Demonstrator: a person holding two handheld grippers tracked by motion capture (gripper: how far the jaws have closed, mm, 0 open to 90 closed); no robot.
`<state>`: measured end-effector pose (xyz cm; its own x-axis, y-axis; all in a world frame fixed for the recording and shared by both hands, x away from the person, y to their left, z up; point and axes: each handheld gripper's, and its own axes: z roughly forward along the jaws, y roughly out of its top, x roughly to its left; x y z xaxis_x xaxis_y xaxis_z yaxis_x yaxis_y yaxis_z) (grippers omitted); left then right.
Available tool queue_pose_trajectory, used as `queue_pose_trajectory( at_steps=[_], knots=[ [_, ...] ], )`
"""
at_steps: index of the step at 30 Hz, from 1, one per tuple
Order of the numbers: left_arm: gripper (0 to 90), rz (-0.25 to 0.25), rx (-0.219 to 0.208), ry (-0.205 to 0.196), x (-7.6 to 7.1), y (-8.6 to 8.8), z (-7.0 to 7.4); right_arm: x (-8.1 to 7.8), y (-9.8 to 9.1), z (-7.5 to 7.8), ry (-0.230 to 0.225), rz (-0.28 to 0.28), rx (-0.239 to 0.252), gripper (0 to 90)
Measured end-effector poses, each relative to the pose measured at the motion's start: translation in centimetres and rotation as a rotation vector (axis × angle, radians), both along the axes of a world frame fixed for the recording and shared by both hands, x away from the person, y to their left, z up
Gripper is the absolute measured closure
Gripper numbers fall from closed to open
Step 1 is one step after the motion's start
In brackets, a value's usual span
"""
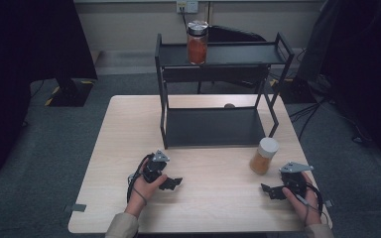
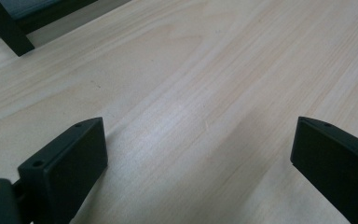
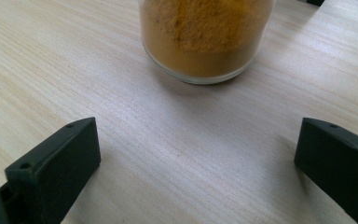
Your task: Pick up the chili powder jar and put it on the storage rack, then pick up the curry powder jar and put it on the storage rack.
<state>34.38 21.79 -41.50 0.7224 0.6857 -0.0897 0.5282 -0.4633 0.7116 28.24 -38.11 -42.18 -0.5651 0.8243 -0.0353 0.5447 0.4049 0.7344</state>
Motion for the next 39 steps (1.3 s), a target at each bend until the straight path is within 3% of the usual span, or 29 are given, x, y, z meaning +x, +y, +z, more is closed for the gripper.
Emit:
queue_pose_trajectory(
  at_steps=[4, 7, 8, 23, 28, 30, 33, 35, 39],
  knots=[
    [0.0, -0.023, 0.025, -0.035, -0.5, -0.2, -0.3, 0.0, 0.0, 0.0, 0.001, 0.0, 0.0, 0.0],
    [0.0, -0.052, 0.058, -0.091, -1.1, -0.4, -0.8, 0.0, 0.0, 0.0, 0.001, 0.0, 0.0, 0.0],
    [0.0, -0.054, 0.047, -0.1, -1.2, -0.2, -1.0, 0.0, 0.0, 0.0, 0.0, 0.0, 0.0, 0.0],
    [0.0, -0.051, 0.045, -0.103, -1.3, -0.1, -1.1, 0.1, 0.0, 0.1, 0.003, 0.003, -0.001, 0.0],
    [0.0, -0.051, 0.045, -0.103, -1.3, -0.1, -1.1, 0.4, -0.3, 0.1, 0.006, 0.037, -0.003, 0.0],
    [0.0, -0.051, 0.045, -0.103, -1.3, -0.1, -1.1, 0.9, -0.3, 0.6, 0.023, 0.052, -0.019, 0.0],
    [0.0, -0.051, 0.045, -0.104, -1.3, -0.1, -1.1, 1.3, -0.3, 0.9, 0.034, 0.051, -0.004, 2.4],
    [0.0, -0.051, 0.045, -0.103, -1.3, -0.1, -1.1, 1.4, -0.1, 1.3, 0.02, 0.053, -0.02, 1.9],
    [0.0, -0.051, 0.045, -0.104, -1.4, -0.1, -1.1, 1.9, -0.2, 2.0, 0.016, 0.058, -0.001, 2.0]
  ],
)
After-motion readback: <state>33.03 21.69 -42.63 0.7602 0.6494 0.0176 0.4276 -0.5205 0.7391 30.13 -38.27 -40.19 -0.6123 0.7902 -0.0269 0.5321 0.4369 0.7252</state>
